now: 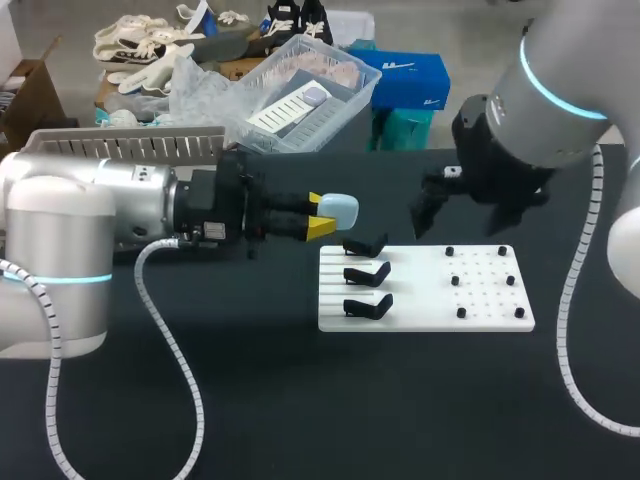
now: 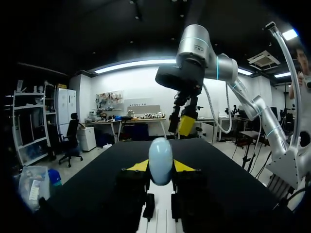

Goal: Pick up each earbud case from the left stands, insert the matching earbuds, close the lid, and place the case in the box.

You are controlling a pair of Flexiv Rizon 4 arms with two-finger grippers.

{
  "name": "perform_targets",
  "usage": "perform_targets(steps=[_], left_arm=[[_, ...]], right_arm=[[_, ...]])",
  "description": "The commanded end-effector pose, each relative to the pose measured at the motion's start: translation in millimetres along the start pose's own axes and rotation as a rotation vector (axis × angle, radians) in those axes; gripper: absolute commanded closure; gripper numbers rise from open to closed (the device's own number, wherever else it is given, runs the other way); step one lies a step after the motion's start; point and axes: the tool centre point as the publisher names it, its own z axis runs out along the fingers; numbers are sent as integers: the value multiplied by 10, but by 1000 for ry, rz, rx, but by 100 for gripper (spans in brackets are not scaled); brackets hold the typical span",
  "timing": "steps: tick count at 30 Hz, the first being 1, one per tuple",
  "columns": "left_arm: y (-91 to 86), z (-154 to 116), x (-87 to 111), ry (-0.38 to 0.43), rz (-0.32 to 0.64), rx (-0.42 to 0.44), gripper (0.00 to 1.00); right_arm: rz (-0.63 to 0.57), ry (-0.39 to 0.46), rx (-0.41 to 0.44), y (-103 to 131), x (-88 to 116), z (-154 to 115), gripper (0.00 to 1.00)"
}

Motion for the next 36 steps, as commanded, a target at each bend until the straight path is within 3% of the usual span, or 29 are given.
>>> perform_targets(steps=[1, 10, 14, 27, 36], left_arm=[[-40, -139, -14, 50, -16, -36, 100], [179, -555, 104, 163, -47, -183, 100], [318, -804, 118, 167, -80, -267, 100], [749, -1477, 313, 186, -203, -505, 100], [1102, -1928, 544, 305, -259, -633, 100]], right_arm=[[-6, -44, -64, -125, 103, -35, 0], [26, -53, -107, -338, 182, -16, 0], [35, -63, -113, -416, 217, -16, 0], [35, -63, -113, -416, 217, -16, 0], [35, -63, -113, -416, 217, -16, 0]])
